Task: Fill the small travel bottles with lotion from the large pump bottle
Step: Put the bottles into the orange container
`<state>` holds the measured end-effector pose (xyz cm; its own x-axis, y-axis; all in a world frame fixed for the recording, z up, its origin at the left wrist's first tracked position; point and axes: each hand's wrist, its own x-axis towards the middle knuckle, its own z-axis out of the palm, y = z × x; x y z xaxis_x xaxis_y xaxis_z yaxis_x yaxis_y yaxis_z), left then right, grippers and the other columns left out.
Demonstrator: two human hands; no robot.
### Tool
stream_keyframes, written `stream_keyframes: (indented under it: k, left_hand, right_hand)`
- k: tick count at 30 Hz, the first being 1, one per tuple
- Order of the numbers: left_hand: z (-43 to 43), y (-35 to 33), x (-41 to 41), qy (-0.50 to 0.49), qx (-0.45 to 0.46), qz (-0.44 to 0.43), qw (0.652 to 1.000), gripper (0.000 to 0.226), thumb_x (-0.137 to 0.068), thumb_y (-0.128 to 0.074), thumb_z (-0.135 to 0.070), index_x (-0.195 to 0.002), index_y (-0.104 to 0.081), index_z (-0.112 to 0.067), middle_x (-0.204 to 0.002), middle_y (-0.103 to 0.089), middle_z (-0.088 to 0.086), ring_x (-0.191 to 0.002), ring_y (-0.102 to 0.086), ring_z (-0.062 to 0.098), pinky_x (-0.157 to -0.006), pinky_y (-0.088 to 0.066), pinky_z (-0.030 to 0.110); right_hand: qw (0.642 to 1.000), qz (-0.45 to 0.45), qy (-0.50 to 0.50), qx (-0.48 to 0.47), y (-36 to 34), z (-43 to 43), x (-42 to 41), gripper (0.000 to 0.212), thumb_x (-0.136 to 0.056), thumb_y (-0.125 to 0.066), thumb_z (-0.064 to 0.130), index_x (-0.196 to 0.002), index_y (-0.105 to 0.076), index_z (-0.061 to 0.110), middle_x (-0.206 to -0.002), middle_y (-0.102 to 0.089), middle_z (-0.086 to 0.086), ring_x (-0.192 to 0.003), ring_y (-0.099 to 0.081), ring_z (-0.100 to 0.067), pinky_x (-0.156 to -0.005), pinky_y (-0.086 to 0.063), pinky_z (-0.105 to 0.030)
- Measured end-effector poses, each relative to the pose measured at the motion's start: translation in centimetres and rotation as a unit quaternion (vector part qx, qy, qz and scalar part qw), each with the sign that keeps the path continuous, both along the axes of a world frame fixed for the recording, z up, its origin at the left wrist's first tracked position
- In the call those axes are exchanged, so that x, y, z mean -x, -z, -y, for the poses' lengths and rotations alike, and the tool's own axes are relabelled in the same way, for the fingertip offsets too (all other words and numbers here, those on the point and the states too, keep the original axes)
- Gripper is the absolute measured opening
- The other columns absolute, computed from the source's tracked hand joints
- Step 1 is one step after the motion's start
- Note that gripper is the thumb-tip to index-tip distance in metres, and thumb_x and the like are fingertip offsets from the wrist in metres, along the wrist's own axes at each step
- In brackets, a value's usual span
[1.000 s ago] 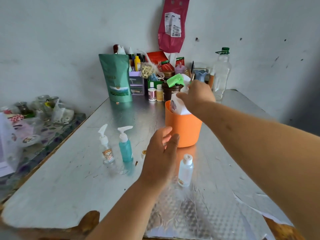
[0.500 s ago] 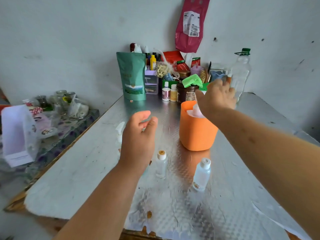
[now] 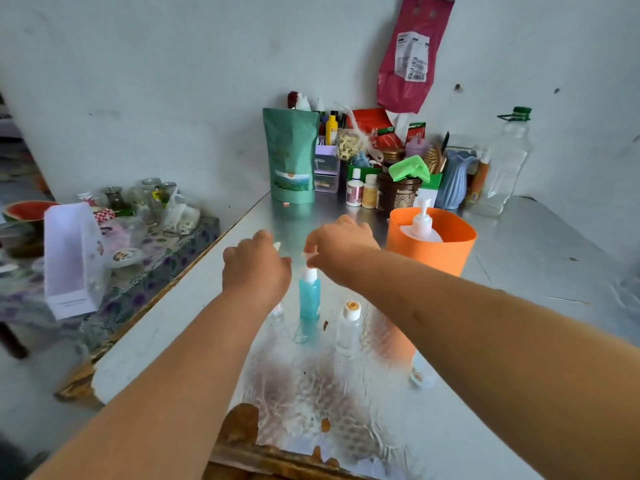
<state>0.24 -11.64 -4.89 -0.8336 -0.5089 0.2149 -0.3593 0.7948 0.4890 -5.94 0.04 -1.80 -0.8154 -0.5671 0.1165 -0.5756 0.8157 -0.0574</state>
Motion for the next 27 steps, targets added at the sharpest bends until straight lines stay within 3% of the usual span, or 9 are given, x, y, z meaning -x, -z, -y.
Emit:
stream_keyframes:
  k: [2,5,8,13,17,19,20,24,27]
  left_hand:
    - [0.4,0.0,0.5,0.006,0.031,0.044,0.999,0.038,-0.095,-0.055,-0.029,-0.13,-0.05,-0.015,-0.125,-0.061,0.01,-0.12,-0.049,0.033,-0.088,-0.043,0.039]
    - [0.8,-0.3,1.1,0.013,0.053,0.041,0.998,0.029,-0.094,-0.057,-0.019,-0.122,-0.058,-0.016,-0.117,-0.065,0.008,-0.108,-0.059,0.032,-0.076,-0.043,0.035]
    - [0.5,-1.1,1.6,0.029,0.053,0.03,0.998,0.023,-0.091,-0.058,-0.015,-0.113,-0.063,-0.016,-0.112,-0.066,0.007,-0.101,-0.061,0.031,-0.073,-0.044,0.033]
    - [-0.9,-2.0,1.5,0.054,0.07,0.026,0.996,0.028,-0.09,-0.059,-0.012,-0.118,-0.062,-0.011,-0.115,-0.064,0.011,-0.103,-0.06,0.032,-0.075,-0.044,0.034]
    - [-2.7,-4.2,1.5,0.073,0.077,-0.035,0.994,0.026,-0.092,-0.055,-0.015,-0.116,-0.062,-0.013,-0.114,-0.066,0.01,-0.103,-0.061,0.034,-0.084,-0.049,0.039]
    - [-3.9,-5.8,1.4,0.082,0.085,-0.062,0.991,0.028,-0.093,-0.054,-0.017,-0.12,-0.06,-0.016,-0.115,-0.066,0.009,-0.104,-0.06,0.034,-0.083,-0.047,0.038]
    - [-4.6,-6.6,1.4,0.086,0.091,-0.075,0.989,0.029,-0.094,-0.054,-0.017,-0.122,-0.059,-0.017,-0.116,-0.066,0.009,-0.105,-0.06,0.033,-0.081,-0.046,0.036]
    - [-7.4,-9.5,1.3,0.11,0.096,-0.134,0.98,0.027,-0.094,-0.055,-0.017,-0.12,-0.059,-0.015,-0.114,-0.067,0.008,-0.104,-0.061,0.032,-0.076,-0.042,0.033]
    - [-8.9,-11.3,1.4,0.121,0.096,-0.169,0.973,0.026,-0.094,-0.054,-0.014,-0.12,-0.059,-0.014,-0.11,-0.068,0.006,-0.101,-0.061,0.029,-0.076,-0.043,0.034]
  right_hand:
    - [0.999,0.003,0.026,0.024,-0.3,-0.4,0.3,0.026,-0.093,-0.058,0.037,-0.117,-0.065,0.03,-0.118,-0.063,0.0,-0.124,-0.038,-0.023,-0.098,-0.031,-0.043]
    - [0.994,-0.01,0.062,0.086,-1.5,-1.7,0.5,0.027,-0.094,-0.056,0.036,-0.117,-0.065,0.026,-0.117,-0.063,-0.003,-0.123,-0.039,-0.024,-0.097,-0.032,-0.042]
    - [0.991,-0.03,0.071,0.109,-2.8,-3.1,0.5,0.026,-0.094,-0.055,0.034,-0.116,-0.065,0.023,-0.116,-0.063,-0.004,-0.121,-0.042,-0.024,-0.097,-0.036,-0.041]
    - [0.985,-0.055,0.08,0.143,-3.9,-4.9,-0.1,0.025,-0.094,-0.054,0.031,-0.112,-0.067,0.022,-0.112,-0.064,-0.007,-0.116,-0.046,-0.026,-0.095,-0.044,-0.044]
    - [0.963,-0.098,0.092,0.232,-6.3,-7.8,-0.3,0.022,-0.091,-0.053,0.026,-0.101,-0.07,0.015,-0.092,-0.069,-0.006,-0.091,-0.059,-0.026,-0.075,-0.053,-0.038]
    - [0.95,-0.122,0.11,0.266,-7.8,-9.6,-0.3,0.023,-0.09,-0.05,0.023,-0.092,-0.069,0.009,-0.077,-0.065,-0.007,-0.07,-0.057,-0.025,-0.055,-0.045,-0.029]
    - [0.942,-0.131,0.123,0.282,-8.6,-10.6,-0.5,0.022,-0.09,-0.05,0.022,-0.09,-0.068,0.008,-0.075,-0.064,-0.009,-0.067,-0.056,-0.027,-0.053,-0.041,-0.027]
    - [0.91,-0.167,0.187,0.329,-10.3,-14.3,-0.4,0.021,-0.092,-0.052,0.026,-0.092,-0.067,0.011,-0.08,-0.062,-0.008,-0.073,-0.052,-0.025,-0.059,-0.037,-0.028]
    - [0.9,-0.161,0.221,0.339,-10.2,-16.3,0.2,0.022,-0.092,-0.052,0.026,-0.098,-0.066,0.011,-0.091,-0.064,-0.008,-0.08,-0.055,-0.025,-0.066,-0.043,-0.029]
